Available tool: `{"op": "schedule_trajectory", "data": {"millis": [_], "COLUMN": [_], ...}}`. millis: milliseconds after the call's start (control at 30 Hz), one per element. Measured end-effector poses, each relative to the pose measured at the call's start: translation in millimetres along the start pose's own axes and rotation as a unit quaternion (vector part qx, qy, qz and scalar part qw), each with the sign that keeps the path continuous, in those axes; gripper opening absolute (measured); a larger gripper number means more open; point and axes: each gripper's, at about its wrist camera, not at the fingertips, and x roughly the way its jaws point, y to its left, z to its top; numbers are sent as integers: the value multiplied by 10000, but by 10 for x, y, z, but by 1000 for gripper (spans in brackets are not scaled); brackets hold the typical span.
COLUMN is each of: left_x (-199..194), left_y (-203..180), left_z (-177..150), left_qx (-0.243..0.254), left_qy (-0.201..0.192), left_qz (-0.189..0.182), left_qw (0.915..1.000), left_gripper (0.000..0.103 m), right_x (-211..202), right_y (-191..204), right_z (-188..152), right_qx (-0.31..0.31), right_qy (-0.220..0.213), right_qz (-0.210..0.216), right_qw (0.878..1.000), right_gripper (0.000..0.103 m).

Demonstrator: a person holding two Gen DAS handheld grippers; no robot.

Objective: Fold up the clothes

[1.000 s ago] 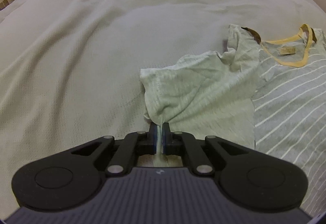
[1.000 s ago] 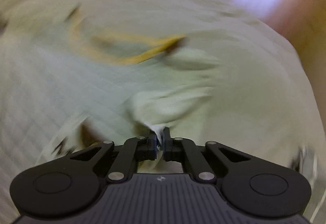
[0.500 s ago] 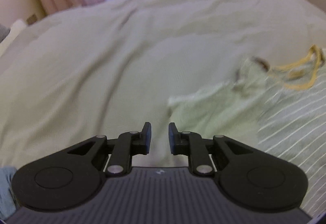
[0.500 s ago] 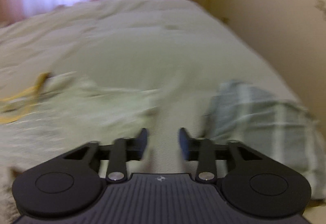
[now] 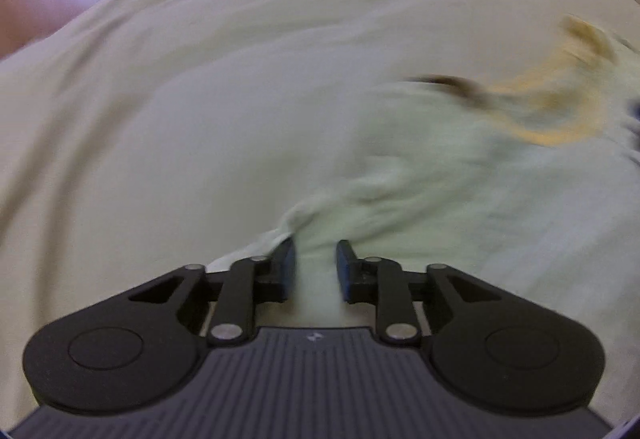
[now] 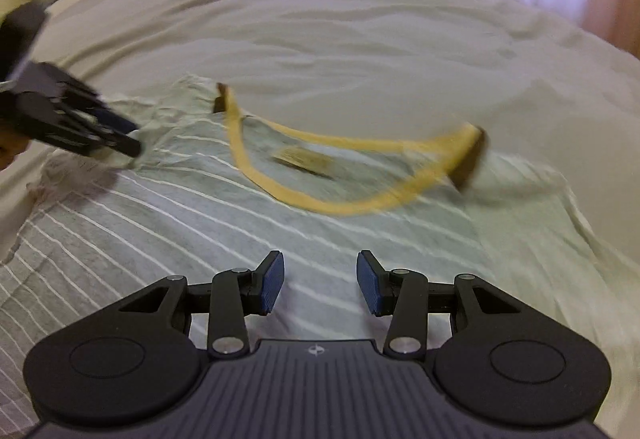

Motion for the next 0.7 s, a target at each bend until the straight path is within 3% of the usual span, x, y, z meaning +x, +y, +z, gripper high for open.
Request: {"op": "schedule_trajectory", "data": {"millis": [100,167,233,300,400,500,600,667,700], "left_x": [-109,-257,-382,-470,-403,-314,-249,-304,-294], "left_y": [247,309,364,413,445,446,517,625,697], "left_z": [-75,-128,-138,-136,-120,-169,-203,-213,-225], "left_qx": [-299,-226,-51,129,560,994,1141,888,667], "left_qy": [-92,-248,-467,-672,-489,-272,-206,-348,-380], "left_qz": [193,218,230,192,-359,-665,-675,-288,11], "left_qw": [9993,9992,9986,9975,9966,9924,9910,9950,9970], "left_gripper": [6,15,45,49,49,44,6,7,0], "right_x": [44,21,-22,-35,68,269,442,544,589], "right_y": [-98,-190,-230,-202,5,312,639,834,903], "right_z": [42,36,26,55,189,391,596,729,795], "right_qx": [70,255,344,297,8,-391,-773,-1002,-1084], "right_qy": [59,78,76,64,49,10,-86,-139,-167], "right_qz": [-214,-292,-353,-342,-102,212,446,526,538], "right_qw": [9997,9992,9988,9990,9999,9990,9960,9935,9925], "right_gripper": [43,44,44,44,45,45,47,47,47]}}
